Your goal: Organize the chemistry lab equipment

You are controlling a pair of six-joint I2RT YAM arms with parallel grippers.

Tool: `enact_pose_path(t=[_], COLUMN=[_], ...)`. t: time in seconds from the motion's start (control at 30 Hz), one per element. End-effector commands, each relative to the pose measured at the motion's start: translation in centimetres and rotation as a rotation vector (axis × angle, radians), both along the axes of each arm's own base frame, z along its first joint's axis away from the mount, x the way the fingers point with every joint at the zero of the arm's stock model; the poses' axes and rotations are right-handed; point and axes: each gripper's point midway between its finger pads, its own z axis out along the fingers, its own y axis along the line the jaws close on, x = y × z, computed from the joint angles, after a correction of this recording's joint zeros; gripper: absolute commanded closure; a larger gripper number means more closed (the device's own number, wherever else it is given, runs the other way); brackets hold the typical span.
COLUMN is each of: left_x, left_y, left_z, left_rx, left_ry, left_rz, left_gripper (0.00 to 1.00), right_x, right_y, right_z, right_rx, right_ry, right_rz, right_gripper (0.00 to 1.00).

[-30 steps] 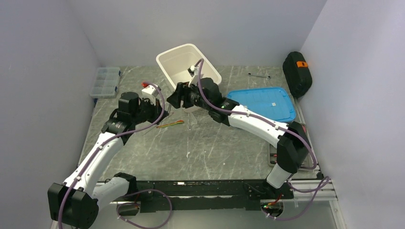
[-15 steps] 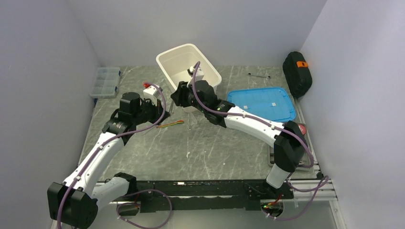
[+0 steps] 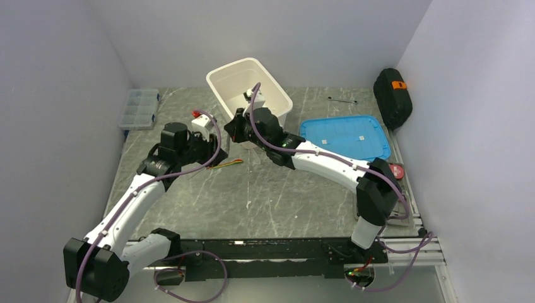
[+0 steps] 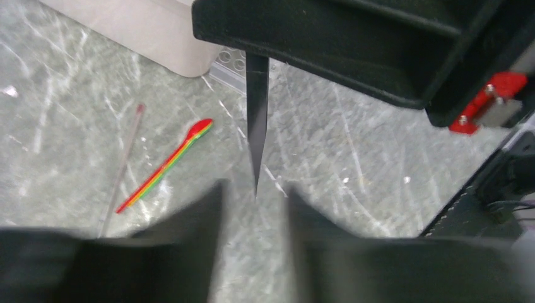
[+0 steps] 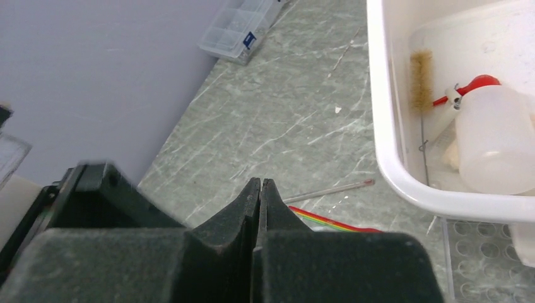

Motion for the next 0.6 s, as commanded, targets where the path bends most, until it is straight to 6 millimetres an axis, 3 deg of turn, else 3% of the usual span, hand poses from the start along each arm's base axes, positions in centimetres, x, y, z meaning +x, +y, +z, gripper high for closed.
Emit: enact_pose_path(t=[0.0,0.1,0.33,0.57], left_x=[0.0,-0.3,-0.6,0.8], left_y=[-0.5,-0.5,0.9,4.1], left_z=[1.9,2.5,4.6,4.4], left_rx=[-0.016,-0.023,-0.006,0.041], left_ry=[-0.058,-0.084,-0.209,-0.207], left_rz=[-0.038,-0.047,0.003,0.184], left_gripper=[0.4,0.03,0.01,0.0], right_x=[0.7,0.8,1.0,3.9], right_y=[-1.2,-2.0,-3.9,-5.1], right_z=[3.4,4.5,9.0,10.0], right_rx=[0.051,0.047,-0.029,-0.262], right_ry=[-0.086,-0.123,-0.325,-0.461], right_rz=[-0.044,-0.068,-0.073,-0.084], right_gripper=[1.0,1.0,1.0,1.0])
